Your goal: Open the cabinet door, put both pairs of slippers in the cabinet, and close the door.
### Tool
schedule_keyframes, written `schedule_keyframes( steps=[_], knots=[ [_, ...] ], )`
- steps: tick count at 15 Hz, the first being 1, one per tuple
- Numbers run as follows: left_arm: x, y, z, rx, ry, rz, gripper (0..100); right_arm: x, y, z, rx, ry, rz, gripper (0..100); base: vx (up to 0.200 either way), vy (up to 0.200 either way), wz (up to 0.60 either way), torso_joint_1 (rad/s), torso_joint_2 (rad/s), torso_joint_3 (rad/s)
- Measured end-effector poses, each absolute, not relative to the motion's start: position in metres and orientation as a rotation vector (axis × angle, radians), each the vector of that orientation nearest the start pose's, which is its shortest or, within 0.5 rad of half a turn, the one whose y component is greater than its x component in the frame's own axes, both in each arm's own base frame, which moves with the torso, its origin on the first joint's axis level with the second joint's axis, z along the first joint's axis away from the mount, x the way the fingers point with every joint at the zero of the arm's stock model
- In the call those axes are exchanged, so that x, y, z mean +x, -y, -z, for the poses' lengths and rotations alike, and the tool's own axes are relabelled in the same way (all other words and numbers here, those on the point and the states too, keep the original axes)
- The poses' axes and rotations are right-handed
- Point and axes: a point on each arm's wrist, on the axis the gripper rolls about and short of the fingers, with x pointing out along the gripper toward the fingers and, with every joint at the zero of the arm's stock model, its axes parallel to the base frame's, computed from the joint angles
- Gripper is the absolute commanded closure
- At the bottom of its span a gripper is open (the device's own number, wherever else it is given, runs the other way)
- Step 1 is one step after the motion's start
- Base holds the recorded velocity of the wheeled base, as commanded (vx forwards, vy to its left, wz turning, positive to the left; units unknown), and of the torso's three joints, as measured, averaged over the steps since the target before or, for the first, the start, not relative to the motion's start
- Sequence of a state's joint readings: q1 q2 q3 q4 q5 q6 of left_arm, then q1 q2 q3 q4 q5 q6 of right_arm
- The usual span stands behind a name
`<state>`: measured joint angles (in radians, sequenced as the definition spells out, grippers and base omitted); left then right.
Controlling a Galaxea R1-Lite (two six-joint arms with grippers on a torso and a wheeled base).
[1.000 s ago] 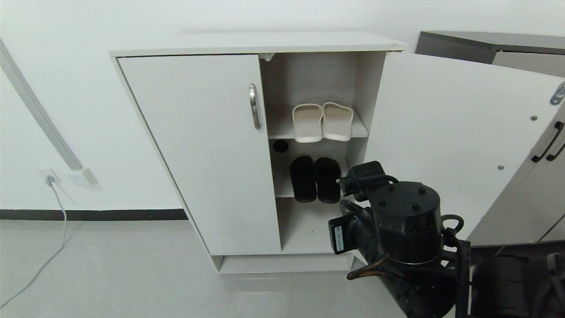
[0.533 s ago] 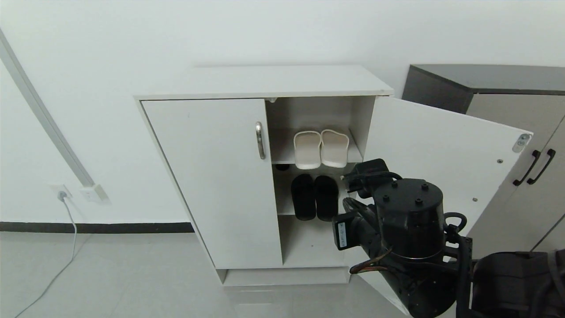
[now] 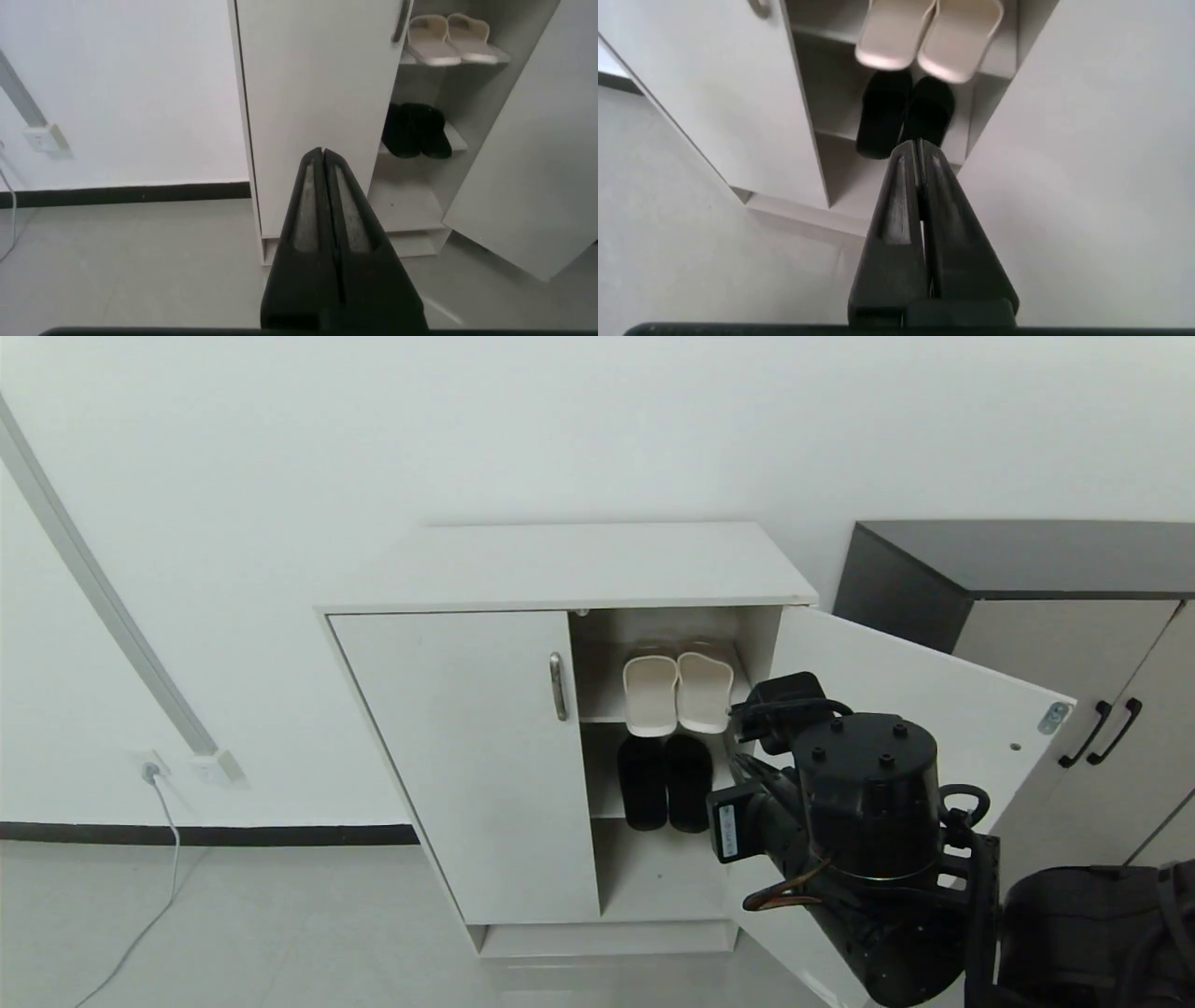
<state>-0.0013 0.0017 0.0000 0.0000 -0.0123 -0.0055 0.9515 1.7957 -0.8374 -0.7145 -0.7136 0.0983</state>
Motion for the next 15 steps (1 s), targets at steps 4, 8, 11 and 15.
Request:
schedule_keyframes(
  steps=[4,8,11,15],
  knots=[
    [-0.0227,0.0002,-0.0755,-0.006,-0.002,0.014,100,0.1995,-0.2549,-0.1693,-0.083,-0.176,-0.229,100,0.0,0.0,0.0,0.2,-0.52,-0.317],
    [-0.0227,0.0002,-0.0755,-0.006,-0.002,0.014,100,0.1993,-0.2549,-0.1689,-0.083,-0.178,-0.236,100,0.0,0.0,0.0,0.216,-0.54,-0.312],
    [-0.0227,0.0002,-0.0755,-0.006,-0.002,0.014,100,0.1998,-0.2538,-0.1673,-0.086,-0.185,-0.246,100,0.0,0.0,0.0,0.235,-0.54,-0.3],
    [-0.0227,0.0002,-0.0755,-0.006,-0.002,0.014,100,0.1991,-0.2518,-0.1625,-0.097,-0.202,-0.275,100,0.0,0.0,0.0,0.059,-0.12,-0.073]
  ],
)
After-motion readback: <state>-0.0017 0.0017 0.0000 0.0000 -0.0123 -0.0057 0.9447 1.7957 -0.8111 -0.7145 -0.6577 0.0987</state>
